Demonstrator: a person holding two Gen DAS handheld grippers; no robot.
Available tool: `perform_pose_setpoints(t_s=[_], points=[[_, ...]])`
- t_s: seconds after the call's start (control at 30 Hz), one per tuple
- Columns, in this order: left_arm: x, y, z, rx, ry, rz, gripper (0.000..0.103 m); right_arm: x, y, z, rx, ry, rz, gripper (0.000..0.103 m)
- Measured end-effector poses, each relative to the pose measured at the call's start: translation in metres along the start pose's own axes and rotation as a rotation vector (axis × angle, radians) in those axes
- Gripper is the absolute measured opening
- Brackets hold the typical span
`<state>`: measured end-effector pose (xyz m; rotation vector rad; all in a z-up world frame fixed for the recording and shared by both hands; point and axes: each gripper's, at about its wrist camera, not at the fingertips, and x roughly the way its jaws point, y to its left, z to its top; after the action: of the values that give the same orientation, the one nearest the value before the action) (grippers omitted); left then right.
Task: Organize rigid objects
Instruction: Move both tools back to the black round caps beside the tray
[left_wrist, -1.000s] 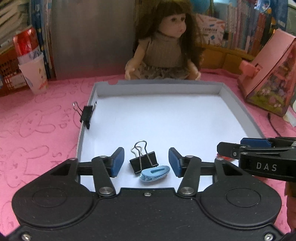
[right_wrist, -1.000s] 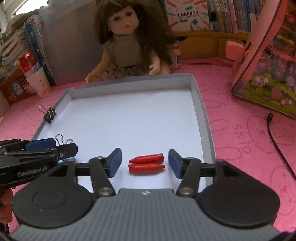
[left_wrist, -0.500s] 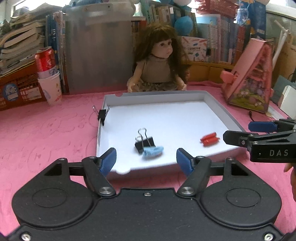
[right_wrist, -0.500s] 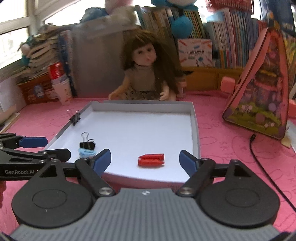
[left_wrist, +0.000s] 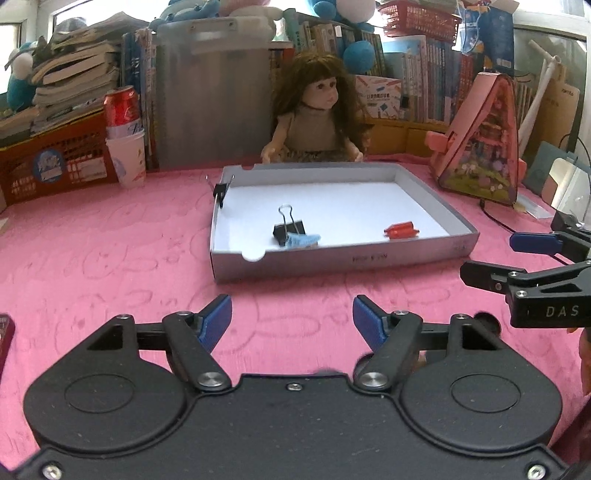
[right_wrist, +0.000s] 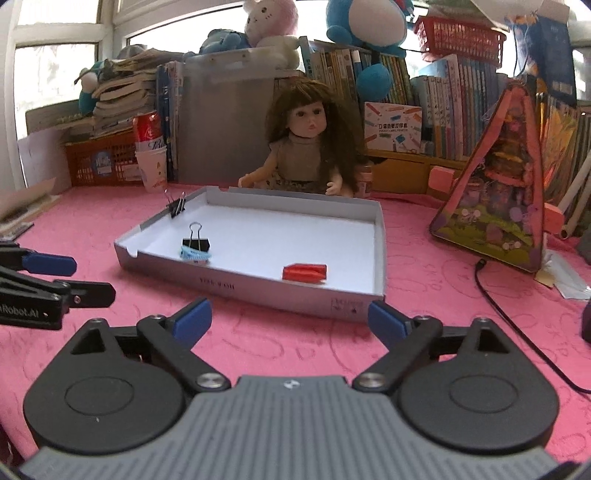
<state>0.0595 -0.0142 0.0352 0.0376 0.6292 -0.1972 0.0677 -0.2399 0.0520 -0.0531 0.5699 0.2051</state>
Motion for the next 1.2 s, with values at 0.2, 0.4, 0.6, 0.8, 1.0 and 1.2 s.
perform_pose_setpoints(t_s=[0.2, 0.4, 0.6, 0.8, 1.0, 1.2], points=[[-0.014, 0.002, -0.017, -0.004, -0.019, 0.007, 0.071, -0.011, -0.001, -0.015, 0.015, -0.008, 0.010, 0.099], [-0.026, 0.002, -0.026, -0.003, -0.058, 0.021, 0.072, -0.016, -0.002, -0.027, 0.032, -0.002, 0.017, 0.099], [-0.034, 0.007, -0.035, -0.025, -0.072, 0.017, 0.071, -0.021, 0.003, -0.038, 0.011, 0.005, 0.002, 0.100], [-0.037, 0.010, -0.043, -0.029, -0.058, 0.002, 0.064, -0.026, 0.006, -0.044, -0.016, 0.001, -0.002, 0.100], [-0.041, 0.008, -0.048, -0.034, -0.046, -0.018, 0.053, -0.027, 0.012, -0.046, -0.052, -0.006, -0.004, 0.099], [-0.045, 0.002, -0.051, -0.010, -0.040, -0.041, 0.048, -0.027, 0.015, -0.046, -0.071, -0.013, -0.036, 0.094]])
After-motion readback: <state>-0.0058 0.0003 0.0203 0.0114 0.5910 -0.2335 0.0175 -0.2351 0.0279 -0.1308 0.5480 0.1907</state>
